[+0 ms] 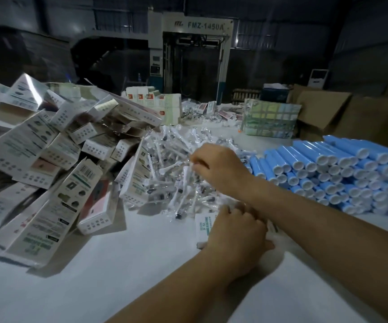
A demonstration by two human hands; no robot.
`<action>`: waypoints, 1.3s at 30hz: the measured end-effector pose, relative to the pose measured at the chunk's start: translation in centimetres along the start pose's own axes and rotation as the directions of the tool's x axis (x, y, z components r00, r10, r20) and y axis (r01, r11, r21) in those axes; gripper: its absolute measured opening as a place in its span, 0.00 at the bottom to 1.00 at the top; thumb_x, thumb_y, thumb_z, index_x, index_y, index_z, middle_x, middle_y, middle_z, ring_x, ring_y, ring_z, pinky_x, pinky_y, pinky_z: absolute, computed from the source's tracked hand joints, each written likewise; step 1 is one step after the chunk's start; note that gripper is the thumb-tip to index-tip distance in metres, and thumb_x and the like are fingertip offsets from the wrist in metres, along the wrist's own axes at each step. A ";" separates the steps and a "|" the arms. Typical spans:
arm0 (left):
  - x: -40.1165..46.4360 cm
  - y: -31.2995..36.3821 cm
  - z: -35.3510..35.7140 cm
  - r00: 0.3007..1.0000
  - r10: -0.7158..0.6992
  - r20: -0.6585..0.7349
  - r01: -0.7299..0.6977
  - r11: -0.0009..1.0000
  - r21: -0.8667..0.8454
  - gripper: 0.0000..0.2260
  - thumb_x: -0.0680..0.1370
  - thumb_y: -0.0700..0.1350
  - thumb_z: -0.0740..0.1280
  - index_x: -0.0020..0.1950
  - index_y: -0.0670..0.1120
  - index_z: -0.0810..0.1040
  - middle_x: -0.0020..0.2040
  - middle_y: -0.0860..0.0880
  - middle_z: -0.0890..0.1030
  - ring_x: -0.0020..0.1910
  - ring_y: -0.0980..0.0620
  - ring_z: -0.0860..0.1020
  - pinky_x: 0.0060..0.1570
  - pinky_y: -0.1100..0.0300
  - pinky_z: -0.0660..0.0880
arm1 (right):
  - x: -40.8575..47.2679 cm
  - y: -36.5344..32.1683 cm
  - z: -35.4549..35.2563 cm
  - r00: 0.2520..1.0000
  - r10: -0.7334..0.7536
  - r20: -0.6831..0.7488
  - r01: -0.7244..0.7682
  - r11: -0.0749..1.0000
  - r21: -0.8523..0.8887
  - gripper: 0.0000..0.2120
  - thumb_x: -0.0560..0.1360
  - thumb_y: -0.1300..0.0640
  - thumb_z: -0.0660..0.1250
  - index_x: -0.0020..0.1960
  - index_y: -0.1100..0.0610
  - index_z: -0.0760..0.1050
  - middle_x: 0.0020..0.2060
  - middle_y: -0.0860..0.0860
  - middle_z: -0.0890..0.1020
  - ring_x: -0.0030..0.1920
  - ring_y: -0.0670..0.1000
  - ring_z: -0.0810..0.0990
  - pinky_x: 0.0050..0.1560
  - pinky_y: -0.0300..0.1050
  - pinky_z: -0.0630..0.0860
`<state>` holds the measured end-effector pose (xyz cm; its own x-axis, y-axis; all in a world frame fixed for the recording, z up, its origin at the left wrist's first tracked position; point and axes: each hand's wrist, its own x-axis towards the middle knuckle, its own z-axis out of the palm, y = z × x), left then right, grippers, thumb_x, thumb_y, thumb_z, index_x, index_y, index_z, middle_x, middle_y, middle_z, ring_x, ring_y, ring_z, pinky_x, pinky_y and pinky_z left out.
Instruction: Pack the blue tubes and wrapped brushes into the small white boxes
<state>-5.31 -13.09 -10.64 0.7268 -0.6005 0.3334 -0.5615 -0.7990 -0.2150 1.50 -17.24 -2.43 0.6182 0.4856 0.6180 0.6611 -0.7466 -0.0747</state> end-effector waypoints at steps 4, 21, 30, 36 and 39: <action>-0.2 -0.8 -0.4 0.994 -0.037 -0.107 0.023 0.992 -0.127 0.31 0.79 0.62 0.55 0.76 0.46 0.54 0.68 0.45 0.66 0.64 0.44 0.65 0.60 0.49 0.63 | -4.2 1.8 -6.0 0.819 0.498 -0.285 -0.244 0.751 0.613 0.03 0.73 0.65 0.70 0.41 0.59 0.79 0.30 0.50 0.81 0.31 0.47 0.80 0.34 0.40 0.78; -0.3 0.5 -1.8 0.959 -0.164 -0.229 0.131 0.979 -0.154 0.30 0.73 0.60 0.63 0.65 0.38 0.75 0.51 0.42 0.81 0.47 0.40 0.79 0.42 0.48 0.76 | -17.2 6.8 -8.9 0.274 0.954 -0.117 -0.273 0.194 0.942 0.05 0.75 0.68 0.67 0.40 0.62 0.76 0.24 0.51 0.80 0.26 0.47 0.80 0.28 0.38 0.77; -0.4 1.6 -1.8 0.967 -0.105 -0.233 0.079 0.990 -0.119 0.30 0.72 0.59 0.69 0.65 0.39 0.75 0.52 0.42 0.81 0.46 0.41 0.79 0.43 0.48 0.76 | -15.9 3.9 -6.2 0.492 0.865 -0.100 -0.496 0.373 0.785 0.10 0.73 0.68 0.68 0.37 0.56 0.79 0.29 0.50 0.83 0.30 0.45 0.82 0.28 0.34 0.75; -0.3 1.3 -1.6 0.960 -0.122 -0.251 0.081 0.983 -0.166 0.30 0.69 0.57 0.73 0.64 0.38 0.76 0.50 0.42 0.81 0.44 0.41 0.79 0.40 0.49 0.76 | -16.3 3.3 -5.9 0.619 0.769 -0.160 -0.571 0.581 0.581 0.13 0.80 0.55 0.62 0.63 0.45 0.71 0.43 0.48 0.84 0.41 0.42 0.83 0.37 0.37 0.80; -0.3 0.9 -1.4 0.940 -0.145 -0.309 0.087 0.977 -0.193 0.29 0.72 0.59 0.67 0.64 0.38 0.75 0.50 0.42 0.80 0.45 0.40 0.79 0.39 0.48 0.76 | -16.7 3.3 -6.6 0.620 0.710 -0.333 -0.521 0.691 0.501 0.14 0.80 0.55 0.60 0.64 0.46 0.71 0.46 0.46 0.82 0.46 0.38 0.79 0.44 0.30 0.74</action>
<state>-6.61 -13.57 -9.62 0.6423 -0.4395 0.6280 -0.5620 -0.8271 -0.0041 -9.49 -30.86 -7.82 0.7111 -0.3807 0.5912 0.3473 -0.5409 -0.7660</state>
